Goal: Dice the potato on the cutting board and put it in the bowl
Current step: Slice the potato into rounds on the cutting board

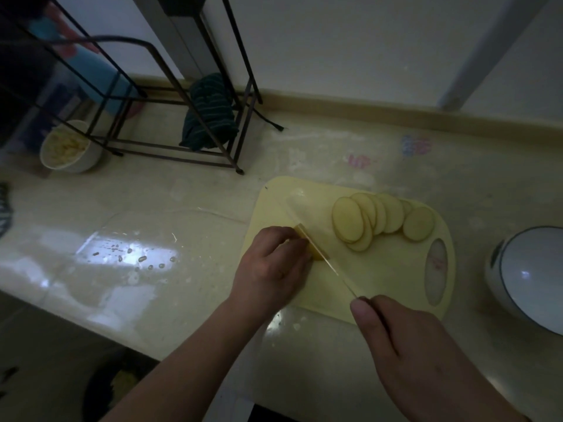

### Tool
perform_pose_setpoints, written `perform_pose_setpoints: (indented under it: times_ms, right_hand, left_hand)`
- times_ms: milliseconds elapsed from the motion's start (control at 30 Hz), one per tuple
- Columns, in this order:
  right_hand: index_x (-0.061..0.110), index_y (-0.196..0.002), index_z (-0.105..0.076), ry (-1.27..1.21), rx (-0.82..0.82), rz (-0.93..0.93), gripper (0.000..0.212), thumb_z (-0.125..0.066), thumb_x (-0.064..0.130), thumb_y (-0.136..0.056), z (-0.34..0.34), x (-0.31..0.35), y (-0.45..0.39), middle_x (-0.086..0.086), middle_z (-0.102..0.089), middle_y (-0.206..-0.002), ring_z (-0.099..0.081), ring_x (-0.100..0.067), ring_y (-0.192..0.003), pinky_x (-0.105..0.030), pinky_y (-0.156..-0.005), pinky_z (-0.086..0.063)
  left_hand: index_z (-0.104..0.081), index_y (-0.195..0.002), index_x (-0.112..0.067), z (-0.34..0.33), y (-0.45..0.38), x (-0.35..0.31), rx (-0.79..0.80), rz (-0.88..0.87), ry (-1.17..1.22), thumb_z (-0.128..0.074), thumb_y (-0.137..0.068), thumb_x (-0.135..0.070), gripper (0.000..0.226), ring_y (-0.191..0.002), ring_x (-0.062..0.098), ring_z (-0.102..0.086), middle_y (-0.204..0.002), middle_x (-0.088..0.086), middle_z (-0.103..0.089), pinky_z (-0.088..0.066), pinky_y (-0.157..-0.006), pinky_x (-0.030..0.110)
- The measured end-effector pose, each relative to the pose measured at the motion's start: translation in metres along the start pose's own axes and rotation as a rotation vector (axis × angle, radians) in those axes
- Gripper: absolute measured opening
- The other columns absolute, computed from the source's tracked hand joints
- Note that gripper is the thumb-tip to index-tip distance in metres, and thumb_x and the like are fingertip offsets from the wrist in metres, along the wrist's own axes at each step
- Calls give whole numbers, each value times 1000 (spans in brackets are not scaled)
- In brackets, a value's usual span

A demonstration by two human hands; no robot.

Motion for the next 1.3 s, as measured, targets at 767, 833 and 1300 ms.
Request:
perform_pose_setpoints:
  times_ms: [767,833,1300]
  right_hand:
    - [26,-77,-46,23,42,-31,72,2,79,-69,-3,3,-3,3,-56,-63,-60,-17,-70,-35,-66,-45]
    - [27,-77,-43,52,42,-31,72,6,79,-67,-3,4,-2,3,-58,-67,-62,-18,-74,-36,-68,-45]
    - [27,-82,-49,60,22,-3,77,5,78,-68,-3,3,-11,3,-59,-67,-62,-16,-74,-35,-68,-46]
  left_hand:
    - [-76,-102,1,-2,-4,1,58,-9,-9,-61,-94,-16,25,-96,26,-63,-107,16,-69,-50,-84,28]
    - [-76,-102,2,-2,-4,1,52,-29,-5,-61,-93,-14,24,-98,26,-63,-107,15,-69,-50,-85,27]
    - [-77,-94,2,-4,-4,8,18,-54,63,-52,-104,-22,36,-88,30,-65,-93,17,-69,-52,-77,34]
Point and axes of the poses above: each hand's wrist, its own y-axis away from the middle knuckle, its own z-axis out of the back of the hand, x = y × z, the point moved 5 cm from there along -y, towards the middle knuckle
